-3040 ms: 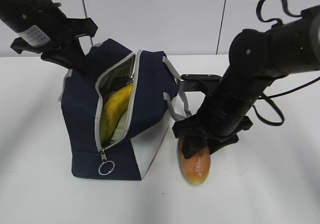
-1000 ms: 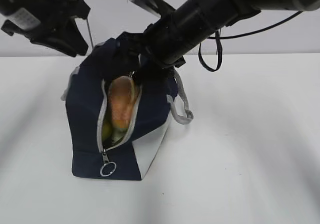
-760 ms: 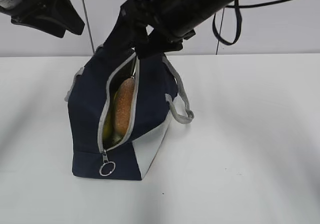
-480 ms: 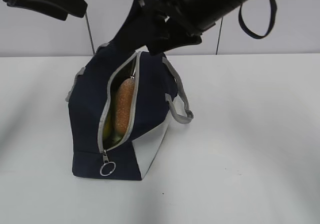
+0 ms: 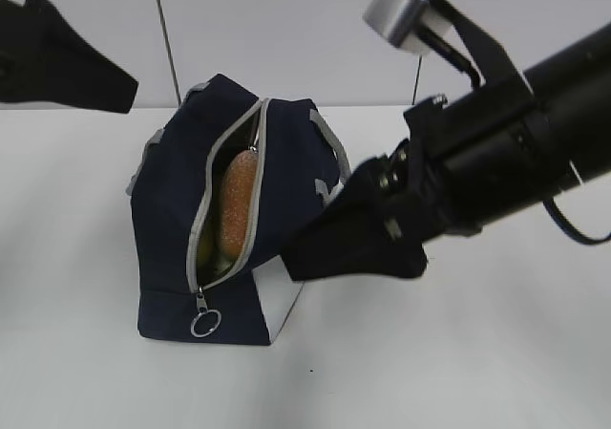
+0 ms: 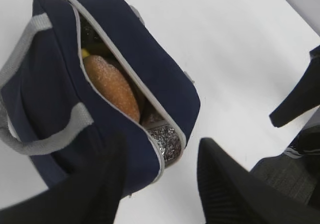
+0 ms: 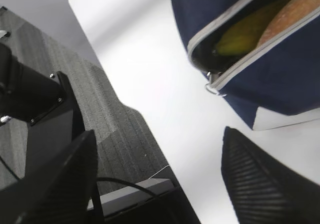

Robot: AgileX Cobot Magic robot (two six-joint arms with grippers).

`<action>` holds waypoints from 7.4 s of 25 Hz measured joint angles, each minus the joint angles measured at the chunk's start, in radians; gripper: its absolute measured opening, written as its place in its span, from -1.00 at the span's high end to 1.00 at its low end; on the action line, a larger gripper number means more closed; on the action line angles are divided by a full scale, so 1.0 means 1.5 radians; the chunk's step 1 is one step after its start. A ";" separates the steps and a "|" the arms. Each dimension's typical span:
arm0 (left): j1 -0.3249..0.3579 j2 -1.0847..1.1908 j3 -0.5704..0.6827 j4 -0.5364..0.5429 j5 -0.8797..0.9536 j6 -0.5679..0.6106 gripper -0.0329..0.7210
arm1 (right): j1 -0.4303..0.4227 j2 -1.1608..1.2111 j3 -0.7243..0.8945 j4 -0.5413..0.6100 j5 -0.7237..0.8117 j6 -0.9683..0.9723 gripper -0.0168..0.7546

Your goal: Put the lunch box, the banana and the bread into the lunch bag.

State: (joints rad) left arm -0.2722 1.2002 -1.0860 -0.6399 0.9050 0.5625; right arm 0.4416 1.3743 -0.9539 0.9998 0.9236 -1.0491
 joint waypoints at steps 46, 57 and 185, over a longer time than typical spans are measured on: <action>0.000 0.324 -0.200 0.091 -0.041 -0.228 -0.10 | -0.119 0.284 -0.214 -0.018 -0.102 0.355 -0.52; 0.000 0.342 -0.200 0.092 -0.041 -0.229 -0.05 | -0.119 0.391 -0.315 0.011 0.000 0.358 -0.08; -0.067 0.054 0.020 0.096 -0.070 -0.132 -0.38 | -0.013 0.362 0.104 0.478 -0.135 -0.721 -0.34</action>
State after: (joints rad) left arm -0.3732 1.2806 -1.0567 -0.4960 0.8003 0.3651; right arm 0.4220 1.9172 -0.7985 1.7163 0.7211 -2.1308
